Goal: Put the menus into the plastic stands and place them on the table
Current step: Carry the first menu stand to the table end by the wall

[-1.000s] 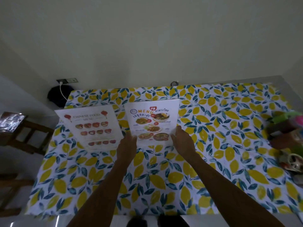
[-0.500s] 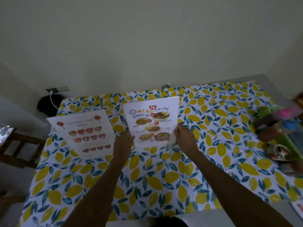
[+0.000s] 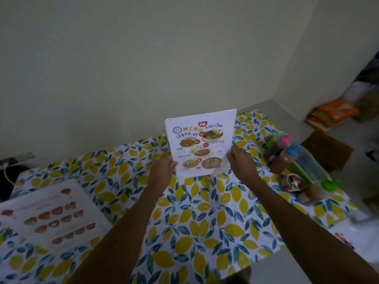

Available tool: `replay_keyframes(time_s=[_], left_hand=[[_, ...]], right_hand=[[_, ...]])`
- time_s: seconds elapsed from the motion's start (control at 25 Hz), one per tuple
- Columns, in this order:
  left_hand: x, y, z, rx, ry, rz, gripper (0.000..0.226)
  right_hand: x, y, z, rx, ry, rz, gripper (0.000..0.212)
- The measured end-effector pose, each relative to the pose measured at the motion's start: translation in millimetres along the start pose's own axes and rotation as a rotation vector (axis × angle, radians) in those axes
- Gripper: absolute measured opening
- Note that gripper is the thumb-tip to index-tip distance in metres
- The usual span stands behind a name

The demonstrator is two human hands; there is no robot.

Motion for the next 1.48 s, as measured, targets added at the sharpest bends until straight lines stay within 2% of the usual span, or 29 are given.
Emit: replay_keyframes(time_s=[0.2,0.44,0.6,0.84,1.12,1.28,1.48], left_hand=[[-81,57,29,0.030,0.052,-0.002,0.033],[-189,130,94,-0.079,0.046,0.029,0.023],[-252,182,104,-0.120,-0.025,0.026,0.024],[-324,247,107,-0.161,-0.040,-0.013,0.024],[-359,286,86,-0.201,-0.148,-0.071,0.023],[-361,294,79,-0.172,-0.218,-0.058,0.026],[-358,297,76,-0.142,-0.230,-0.123,0.028]], right_hand=[[-91,-43,44,0.053,0.003,-0.002,0.019],[-251,-73,109,0.094,-0.057,-0.062,0.019],[-332,-78,145,0.063,-0.077,-0.096,0.017],[-421,-63,195,0.059,-0.069,-0.153,0.018],[-465,-34,222,0.063,-0.042,-0.226,0.018],[-466,-25,233,0.042,-0.050,-0.255,0.022],[-459,-26,244,0.066,-0.113,-0.263,0.021]])
Point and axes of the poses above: each hand's wrist, its own x-axis away from the middle knuckle, its own y-axis out of the palm, z = x × y, the point moved 5 cm from there along -x, towards the middle knuckle, and after that the axes turned 13 degrees about y, right-handed, at the moved point
